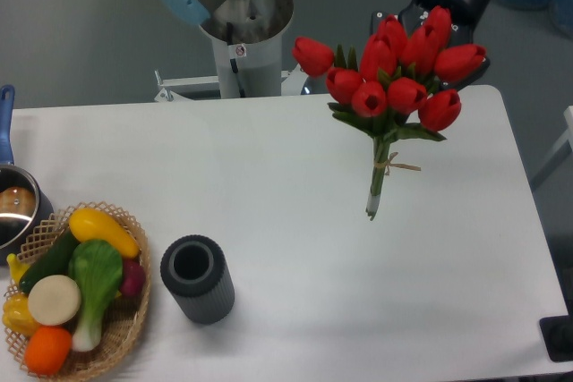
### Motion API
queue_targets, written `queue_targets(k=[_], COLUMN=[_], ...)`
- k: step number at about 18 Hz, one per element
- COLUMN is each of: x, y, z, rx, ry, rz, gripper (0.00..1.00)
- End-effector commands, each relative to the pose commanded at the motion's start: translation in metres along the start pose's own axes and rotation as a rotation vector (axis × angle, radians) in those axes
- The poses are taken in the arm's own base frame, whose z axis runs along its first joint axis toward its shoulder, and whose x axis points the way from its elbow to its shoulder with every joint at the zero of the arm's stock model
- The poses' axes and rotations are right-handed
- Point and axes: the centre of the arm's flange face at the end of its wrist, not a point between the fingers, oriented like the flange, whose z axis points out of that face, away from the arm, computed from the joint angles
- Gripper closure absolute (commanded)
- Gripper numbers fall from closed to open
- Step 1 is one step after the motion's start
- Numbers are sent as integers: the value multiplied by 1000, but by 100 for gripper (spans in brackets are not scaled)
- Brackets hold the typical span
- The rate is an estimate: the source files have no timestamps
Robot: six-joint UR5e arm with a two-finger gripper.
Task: Place the flowers on the table
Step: 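Hold the red tulip bouquet by its stems above the table, then tilt the gripper and lower the tulip bouquet toward the table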
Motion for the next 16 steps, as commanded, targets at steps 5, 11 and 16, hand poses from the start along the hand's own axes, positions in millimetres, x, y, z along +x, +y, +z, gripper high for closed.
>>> queue_targets(k=[5, 11, 16], x=[0, 2, 14], y=[1, 7, 20], z=[0, 2, 34], rx=[-70, -188, -378], ry=[-50, -125, -184], rz=[18, 29, 57], gripper=[66, 66, 66])
